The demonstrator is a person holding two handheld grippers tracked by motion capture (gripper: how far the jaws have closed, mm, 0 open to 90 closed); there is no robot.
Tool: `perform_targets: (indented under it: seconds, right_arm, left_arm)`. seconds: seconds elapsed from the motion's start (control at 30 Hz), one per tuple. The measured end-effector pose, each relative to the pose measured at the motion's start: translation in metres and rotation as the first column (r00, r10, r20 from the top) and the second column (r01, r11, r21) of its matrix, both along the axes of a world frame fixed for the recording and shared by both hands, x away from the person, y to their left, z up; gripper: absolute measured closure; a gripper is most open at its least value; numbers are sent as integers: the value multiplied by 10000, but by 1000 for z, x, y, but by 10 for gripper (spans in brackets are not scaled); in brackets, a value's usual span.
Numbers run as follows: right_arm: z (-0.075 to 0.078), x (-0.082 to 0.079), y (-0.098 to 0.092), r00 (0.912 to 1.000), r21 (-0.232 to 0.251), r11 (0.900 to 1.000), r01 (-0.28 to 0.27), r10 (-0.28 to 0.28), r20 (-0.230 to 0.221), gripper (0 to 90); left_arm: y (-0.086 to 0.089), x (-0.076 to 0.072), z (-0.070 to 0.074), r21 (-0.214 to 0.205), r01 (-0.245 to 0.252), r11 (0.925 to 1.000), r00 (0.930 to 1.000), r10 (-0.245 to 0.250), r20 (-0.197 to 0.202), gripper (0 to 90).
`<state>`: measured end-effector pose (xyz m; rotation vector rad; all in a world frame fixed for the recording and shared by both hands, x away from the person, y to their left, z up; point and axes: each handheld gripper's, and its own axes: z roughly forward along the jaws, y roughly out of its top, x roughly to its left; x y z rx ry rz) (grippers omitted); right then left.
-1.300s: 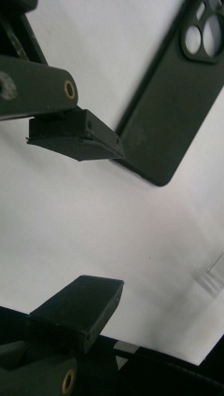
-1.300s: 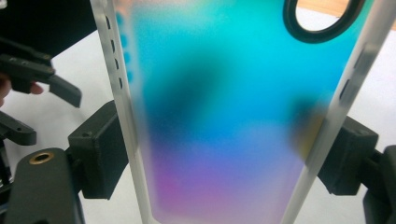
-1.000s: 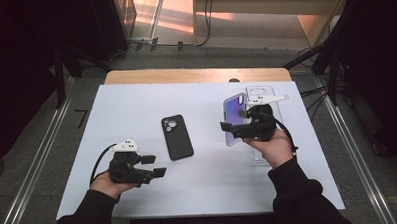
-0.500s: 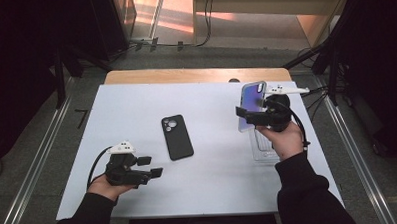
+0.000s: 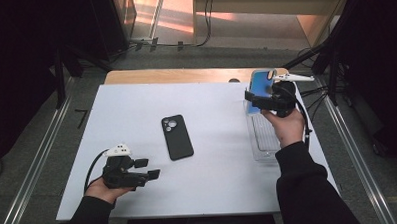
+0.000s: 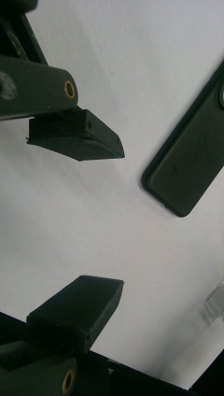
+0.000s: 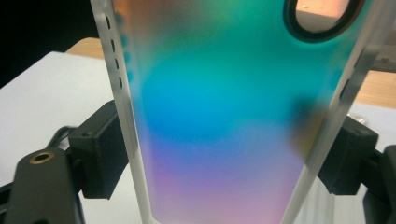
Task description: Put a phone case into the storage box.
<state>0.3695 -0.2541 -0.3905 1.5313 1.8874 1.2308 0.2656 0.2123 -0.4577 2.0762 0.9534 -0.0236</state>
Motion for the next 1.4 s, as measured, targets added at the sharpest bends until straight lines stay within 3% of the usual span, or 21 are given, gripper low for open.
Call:
perform_targets:
  seconds: [0.07, 0.23, 0.47, 0.63, 0.83, 1.1, 1.4]
  right_arm:
    - [1, 11, -4, 9995, -290, 9993, 224, -230, -233, 156]
    - [-4, 34, -14, 9962, -379, 9967, 717, -735, -463, 156]
    - [-6, 54, -20, 9921, -587, 9926, 1067, -1102, -599, 155]
    - [-10, 68, -25, 9910, -603, 9908, 1212, -1243, -505, 155]
    - [-20, 84, -29, 9846, -452, 9881, 1470, -1505, -894, 155]
    - [-39, 99, -28, 9783, -890, 9838, 1555, -1659, -1245, 155]
    - [-56, 109, -25, 9683, -1073, 9792, 1725, -1885, -1640, 152]
  left_arm:
    - [1, 1, -1, -68, 6, 10000, 10000, -6, -52, 312]
    - [3, 2, -1, -132, -47, 9999, 9999, 45, -144, 312]
    - [2, 2, -2, -117, -53, 9999, 9999, 51, -114, 312]
    - [2, 2, -2, -109, -39, 9999, 9999, 38, -128, 312]
    - [2, 2, -2, -137, -21, 9999, 9999, 19, -127, 312]
    - [1, 1, -2, -57, -9, 10000, 9999, 8, -134, 312]
    - [1, 2, -2, -65, -10, 10000, 9999, 9, -130, 312]
